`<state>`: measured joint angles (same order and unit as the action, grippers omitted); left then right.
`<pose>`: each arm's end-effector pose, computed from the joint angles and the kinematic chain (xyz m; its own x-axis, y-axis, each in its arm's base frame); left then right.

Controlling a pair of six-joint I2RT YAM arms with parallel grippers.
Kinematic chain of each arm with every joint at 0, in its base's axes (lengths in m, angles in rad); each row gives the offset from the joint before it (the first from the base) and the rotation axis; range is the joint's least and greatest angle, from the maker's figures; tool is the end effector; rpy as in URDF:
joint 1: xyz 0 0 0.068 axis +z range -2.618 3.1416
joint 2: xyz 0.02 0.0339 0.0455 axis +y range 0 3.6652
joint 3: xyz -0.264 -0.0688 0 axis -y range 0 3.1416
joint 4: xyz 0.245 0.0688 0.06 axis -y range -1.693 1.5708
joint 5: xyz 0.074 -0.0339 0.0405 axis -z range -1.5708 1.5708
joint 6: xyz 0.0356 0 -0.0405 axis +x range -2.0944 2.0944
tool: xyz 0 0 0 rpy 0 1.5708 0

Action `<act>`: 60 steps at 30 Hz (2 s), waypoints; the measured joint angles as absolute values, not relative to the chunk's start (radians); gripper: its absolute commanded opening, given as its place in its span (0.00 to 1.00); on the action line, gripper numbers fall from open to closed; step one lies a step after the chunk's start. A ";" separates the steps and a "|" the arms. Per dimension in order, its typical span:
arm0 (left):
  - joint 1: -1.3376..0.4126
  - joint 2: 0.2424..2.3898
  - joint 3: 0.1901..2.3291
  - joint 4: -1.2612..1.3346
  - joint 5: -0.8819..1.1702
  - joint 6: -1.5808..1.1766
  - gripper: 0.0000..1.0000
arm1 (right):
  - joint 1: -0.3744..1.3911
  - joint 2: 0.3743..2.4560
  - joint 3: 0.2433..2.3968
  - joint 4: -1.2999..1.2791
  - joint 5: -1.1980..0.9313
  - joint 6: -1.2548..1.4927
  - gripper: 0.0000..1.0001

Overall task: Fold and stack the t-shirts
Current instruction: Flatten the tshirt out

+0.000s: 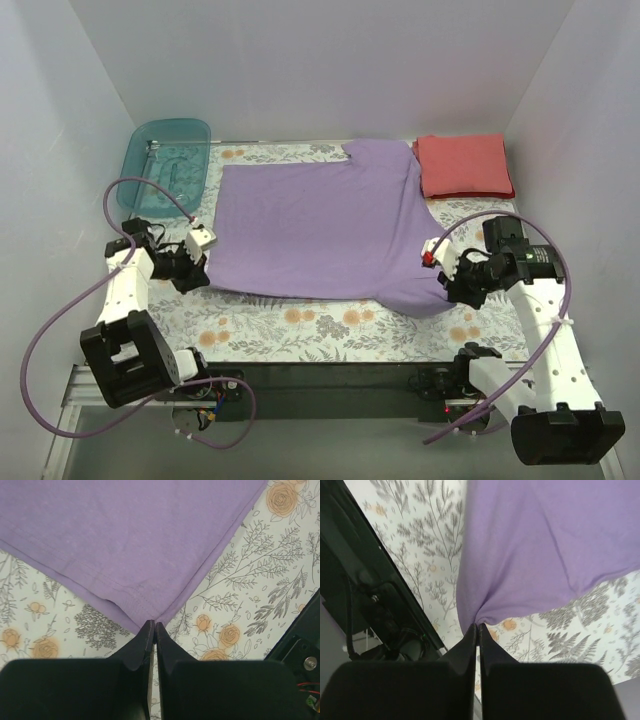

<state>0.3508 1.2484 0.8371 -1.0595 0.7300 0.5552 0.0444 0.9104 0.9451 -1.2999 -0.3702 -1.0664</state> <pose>0.1912 0.0447 0.2209 -0.8961 0.0904 -0.4346 0.3281 0.7944 -0.5112 0.1324 0.0188 0.2882 -0.3290 -0.8316 -0.4475 -0.9066 0.4107 -0.0966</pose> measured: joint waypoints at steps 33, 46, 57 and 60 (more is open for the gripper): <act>0.359 1.326 0.880 -1.197 0.679 0.756 0.00 | 0.282 0.690 0.769 -1.303 -0.392 -1.074 0.01; 0.359 1.221 0.879 -1.334 0.655 0.917 0.00 | 0.354 0.553 0.804 -1.309 -0.407 -0.984 0.01; 0.374 1.242 0.894 -1.354 0.640 0.925 0.47 | 0.380 0.540 0.862 -1.310 -0.407 -0.945 0.50; 0.392 1.295 0.977 -1.351 0.682 0.888 0.47 | 0.380 0.578 0.869 -1.299 -0.367 -0.913 0.48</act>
<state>0.3916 1.2949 0.9771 -1.3514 0.6815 0.8879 0.3801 0.5777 0.8688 -1.2991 -0.3668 -0.9131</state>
